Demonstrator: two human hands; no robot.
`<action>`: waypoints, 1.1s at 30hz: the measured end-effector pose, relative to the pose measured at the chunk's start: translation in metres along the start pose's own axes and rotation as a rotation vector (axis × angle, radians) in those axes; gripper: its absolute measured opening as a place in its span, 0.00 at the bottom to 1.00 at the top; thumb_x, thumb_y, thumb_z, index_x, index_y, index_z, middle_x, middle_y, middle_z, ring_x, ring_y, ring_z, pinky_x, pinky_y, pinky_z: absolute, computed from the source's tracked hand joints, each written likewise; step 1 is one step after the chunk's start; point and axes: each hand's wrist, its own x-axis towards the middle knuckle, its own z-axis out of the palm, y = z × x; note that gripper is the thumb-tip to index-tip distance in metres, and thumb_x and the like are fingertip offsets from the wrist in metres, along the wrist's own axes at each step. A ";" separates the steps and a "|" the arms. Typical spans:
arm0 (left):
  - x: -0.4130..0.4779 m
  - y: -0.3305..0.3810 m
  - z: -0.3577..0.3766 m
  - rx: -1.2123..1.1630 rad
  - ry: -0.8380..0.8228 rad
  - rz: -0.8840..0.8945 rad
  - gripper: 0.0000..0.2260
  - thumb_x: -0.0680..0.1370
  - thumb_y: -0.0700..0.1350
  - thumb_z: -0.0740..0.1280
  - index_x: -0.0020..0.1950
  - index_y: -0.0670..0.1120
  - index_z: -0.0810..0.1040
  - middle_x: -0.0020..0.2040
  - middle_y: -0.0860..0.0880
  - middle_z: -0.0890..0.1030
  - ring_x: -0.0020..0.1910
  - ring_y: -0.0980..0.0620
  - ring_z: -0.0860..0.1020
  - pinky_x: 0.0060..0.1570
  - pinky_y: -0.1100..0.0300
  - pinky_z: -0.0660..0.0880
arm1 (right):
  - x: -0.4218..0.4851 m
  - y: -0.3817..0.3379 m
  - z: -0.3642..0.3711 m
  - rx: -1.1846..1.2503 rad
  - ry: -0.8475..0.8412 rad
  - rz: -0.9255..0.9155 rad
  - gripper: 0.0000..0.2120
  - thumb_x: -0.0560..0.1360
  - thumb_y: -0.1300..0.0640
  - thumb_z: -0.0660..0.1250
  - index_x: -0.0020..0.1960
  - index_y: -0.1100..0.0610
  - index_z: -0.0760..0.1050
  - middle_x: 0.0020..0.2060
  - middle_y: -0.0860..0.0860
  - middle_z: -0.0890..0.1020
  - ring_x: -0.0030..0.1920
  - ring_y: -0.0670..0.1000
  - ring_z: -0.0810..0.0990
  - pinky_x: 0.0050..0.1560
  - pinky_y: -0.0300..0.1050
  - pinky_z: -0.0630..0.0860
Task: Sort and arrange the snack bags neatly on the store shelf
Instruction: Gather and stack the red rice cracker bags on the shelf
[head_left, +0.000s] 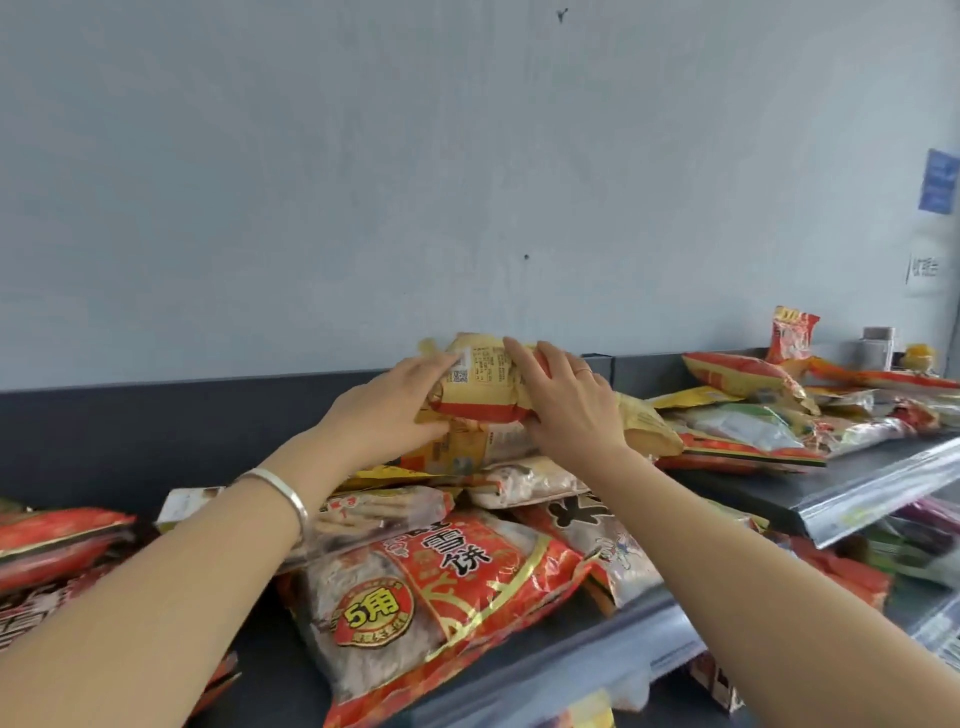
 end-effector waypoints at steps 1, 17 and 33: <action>0.007 0.011 0.004 -0.045 0.021 0.005 0.36 0.77 0.53 0.65 0.75 0.62 0.43 0.74 0.50 0.61 0.65 0.50 0.71 0.56 0.49 0.76 | 0.000 0.012 -0.001 0.006 0.043 0.002 0.38 0.73 0.53 0.68 0.75 0.46 0.51 0.69 0.55 0.68 0.66 0.61 0.70 0.55 0.57 0.75; 0.090 0.093 0.067 0.032 -0.102 0.012 0.33 0.78 0.53 0.62 0.77 0.59 0.47 0.77 0.51 0.55 0.71 0.48 0.65 0.63 0.48 0.70 | 0.007 0.127 0.035 -0.083 -0.161 0.408 0.39 0.73 0.55 0.67 0.76 0.49 0.48 0.71 0.57 0.62 0.69 0.64 0.63 0.63 0.62 0.66; 0.106 0.108 0.075 0.269 -0.027 0.096 0.21 0.78 0.55 0.59 0.72 0.57 0.64 0.69 0.53 0.70 0.66 0.50 0.70 0.58 0.50 0.72 | 0.003 0.123 0.030 0.077 -0.172 0.114 0.18 0.81 0.48 0.56 0.68 0.51 0.70 0.70 0.54 0.69 0.69 0.60 0.67 0.65 0.58 0.66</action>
